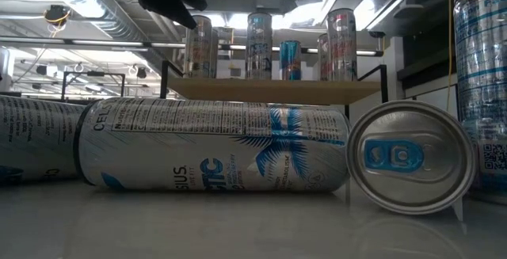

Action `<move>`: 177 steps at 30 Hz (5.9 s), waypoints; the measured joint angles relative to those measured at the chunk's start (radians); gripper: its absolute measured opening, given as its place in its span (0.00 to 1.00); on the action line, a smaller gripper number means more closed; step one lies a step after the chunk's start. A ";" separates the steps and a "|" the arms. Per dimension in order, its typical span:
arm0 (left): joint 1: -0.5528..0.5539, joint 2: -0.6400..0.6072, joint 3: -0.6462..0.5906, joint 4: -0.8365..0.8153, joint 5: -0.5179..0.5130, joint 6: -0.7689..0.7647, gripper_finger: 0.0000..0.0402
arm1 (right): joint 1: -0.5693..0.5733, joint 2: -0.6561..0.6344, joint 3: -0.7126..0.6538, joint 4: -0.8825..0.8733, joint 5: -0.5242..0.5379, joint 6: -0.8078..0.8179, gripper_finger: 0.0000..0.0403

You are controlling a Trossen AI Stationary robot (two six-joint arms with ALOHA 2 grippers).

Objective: Sort soda cans
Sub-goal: Put the bottom white blue soda can on the shelf, then put the white yellow soda can on the shelf and align with other white yellow soda cans

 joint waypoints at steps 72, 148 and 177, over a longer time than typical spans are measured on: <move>-0.005 0.000 0.000 0.008 0.000 0.001 0.88 | 0.046 0.287 -0.003 -0.130 0.409 0.056 0.85; -0.005 0.000 0.001 0.019 -0.004 0.000 0.88 | -0.016 0.293 -0.003 0.055 0.384 0.056 0.85; -0.005 0.000 0.001 0.031 0.065 -0.156 0.88 | 0.342 -0.022 -0.002 -0.447 0.372 0.118 0.85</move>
